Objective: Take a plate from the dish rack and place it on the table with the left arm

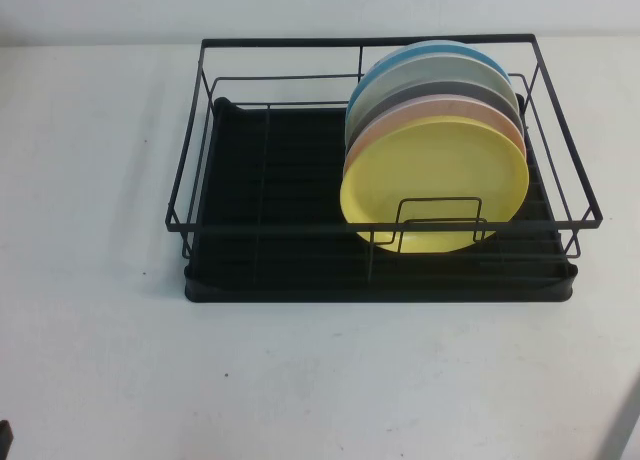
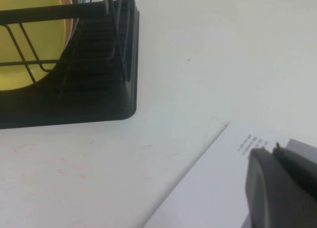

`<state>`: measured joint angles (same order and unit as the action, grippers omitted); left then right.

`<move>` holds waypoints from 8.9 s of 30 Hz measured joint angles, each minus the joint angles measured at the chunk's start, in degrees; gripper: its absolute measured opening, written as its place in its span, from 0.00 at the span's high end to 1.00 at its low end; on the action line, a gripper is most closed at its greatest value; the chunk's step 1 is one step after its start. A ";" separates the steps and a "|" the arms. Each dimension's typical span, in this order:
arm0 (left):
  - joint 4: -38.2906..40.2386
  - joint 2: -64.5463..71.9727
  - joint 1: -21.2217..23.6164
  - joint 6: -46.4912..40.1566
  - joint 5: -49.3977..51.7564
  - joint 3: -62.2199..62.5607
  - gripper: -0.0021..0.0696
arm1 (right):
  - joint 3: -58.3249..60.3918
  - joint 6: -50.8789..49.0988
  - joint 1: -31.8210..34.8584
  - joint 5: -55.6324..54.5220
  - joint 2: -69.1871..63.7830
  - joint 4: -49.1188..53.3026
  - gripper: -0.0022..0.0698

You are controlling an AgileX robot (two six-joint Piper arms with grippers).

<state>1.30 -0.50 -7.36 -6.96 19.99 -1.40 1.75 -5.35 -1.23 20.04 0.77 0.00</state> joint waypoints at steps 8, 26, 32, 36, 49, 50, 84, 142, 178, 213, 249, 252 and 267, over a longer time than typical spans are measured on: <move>0.00 0.00 0.00 0.00 0.00 0.00 0.98 | 0.00 0.00 0.00 0.00 0.00 0.00 1.00; 0.00 0.00 0.00 0.00 0.00 0.00 0.97 | 0.00 0.00 0.00 0.00 0.00 0.00 1.00; 0.00 0.00 0.00 0.00 0.00 0.00 0.98 | 0.00 0.00 0.00 0.00 0.00 0.00 1.00; 0.00 0.00 0.00 0.00 0.00 0.00 0.98 | 0.00 0.00 0.00 0.00 0.00 0.00 1.00; 21.65 0.00 0.00 15.58 -9.88 0.00 0.97 | 0.00 0.00 0.00 0.00 0.00 0.00 1.00; 21.74 0.00 0.00 15.68 -11.00 0.00 0.97 | 0.00 0.00 0.00 0.00 0.00 0.00 1.00; 20.21 43.96 0.00 -34.69 39.14 58.30 0.97 | 0.00 0.00 0.00 0.00 0.00 0.00 1.00; 24.21 120.56 -26.87 -59.52 33.41 116.61 0.32 | 0.00 0.00 0.00 0.00 0.00 0.00 1.00; 19.91 119.40 -29.70 -57.54 38.96 119.39 0.32 | 0.00 0.00 0.00 0.00 0.00 0.00 1.00; 17.59 96.55 -24.28 -23.96 51.47 116.48 0.85 | 0.00 0.00 0.00 0.00 0.00 0.00 1.00; 37.51 103.03 -19.88 -50.74 21.18 63.44 0.45 | 0.00 0.00 0.00 0.00 0.00 0.00 1.00; 34.28 102.77 -19.88 -49.73 18.91 63.44 0.36 | 0.00 0.00 0.00 0.00 0.00 0.00 1.00; 2.79 80.14 -19.88 -16.27 28.48 68.99 0.93 | 0.00 0.00 0.00 0.00 0.00 0.00 1.00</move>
<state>4.09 79.64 -27.24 -23.24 48.46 67.59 1.75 -5.35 -1.23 20.04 0.77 0.00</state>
